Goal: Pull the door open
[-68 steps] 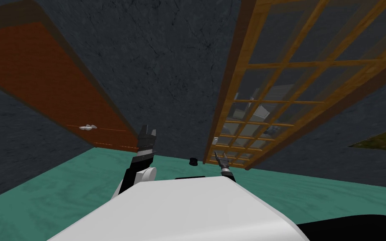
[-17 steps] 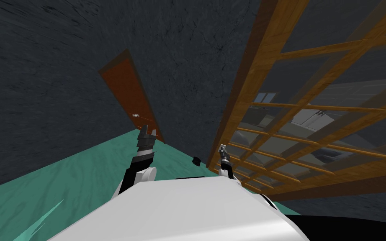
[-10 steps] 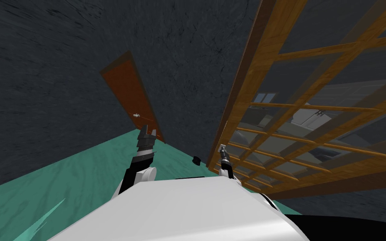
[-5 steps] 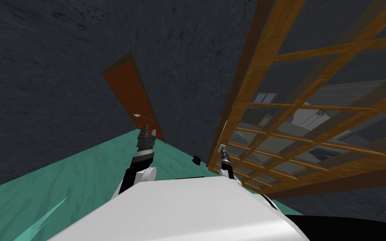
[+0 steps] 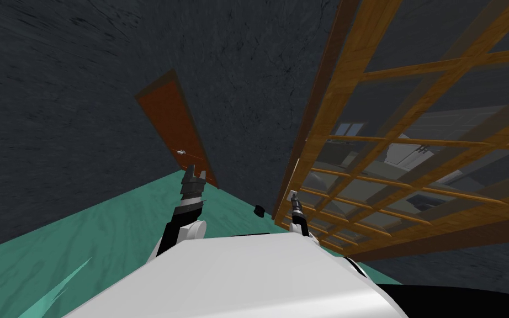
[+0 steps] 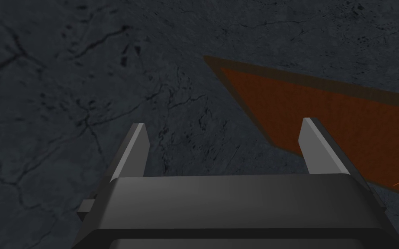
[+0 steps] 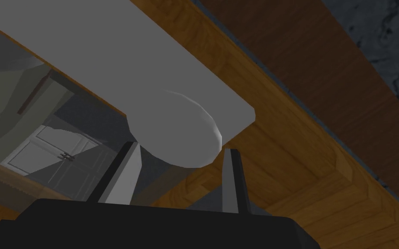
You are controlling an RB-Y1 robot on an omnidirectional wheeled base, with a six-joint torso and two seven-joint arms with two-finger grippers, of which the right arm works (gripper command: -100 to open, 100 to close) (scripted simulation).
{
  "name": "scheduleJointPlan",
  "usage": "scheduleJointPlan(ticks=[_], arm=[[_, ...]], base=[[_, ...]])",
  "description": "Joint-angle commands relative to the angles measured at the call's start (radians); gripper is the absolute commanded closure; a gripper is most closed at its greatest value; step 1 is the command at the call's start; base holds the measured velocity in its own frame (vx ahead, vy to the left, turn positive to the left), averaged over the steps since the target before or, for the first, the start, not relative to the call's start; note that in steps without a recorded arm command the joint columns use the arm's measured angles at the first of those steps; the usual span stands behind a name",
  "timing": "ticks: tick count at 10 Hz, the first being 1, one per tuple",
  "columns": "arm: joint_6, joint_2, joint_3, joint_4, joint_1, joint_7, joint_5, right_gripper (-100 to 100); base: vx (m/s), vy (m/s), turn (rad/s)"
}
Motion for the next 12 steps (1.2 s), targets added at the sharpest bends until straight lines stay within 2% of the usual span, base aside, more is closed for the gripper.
scheduleJointPlan(ticks=[1, 2, 4, 8, 10, 11, 12], arm=[[0.007, 0.012, 0.01, 0.005, -0.001, -0.05, 0.007, 100], [0.007, 0.012, 0.01, 0.005, -0.001, -0.055, 0.007, 100], [0.007, 0.01, 0.01, 0.004, 0.0, -0.127, 0.011, 100], [0.008, 0.008, 0.01, 0.003, 0.001, -0.213, 0.015, 100], [0.008, 0.008, 0.01, 0.003, 0.001, -0.221, 0.015, 100], [0.008, 0.007, 0.01, 0.003, 0.001, -0.26, 0.018, 100], [0.008, 0.007, 0.01, 0.003, 0.001, -0.263, 0.018, 100]], base=[[-0.015, -0.001, 0.027], [-0.012, 0.001, -0.001], [-0.024, 0.003, 0.009], [-0.017, -0.001, 0.003], [-0.009, 0.002, 0.002], [-0.018, 0.006, 0.01], [-0.012, -0.002, 0.002]])
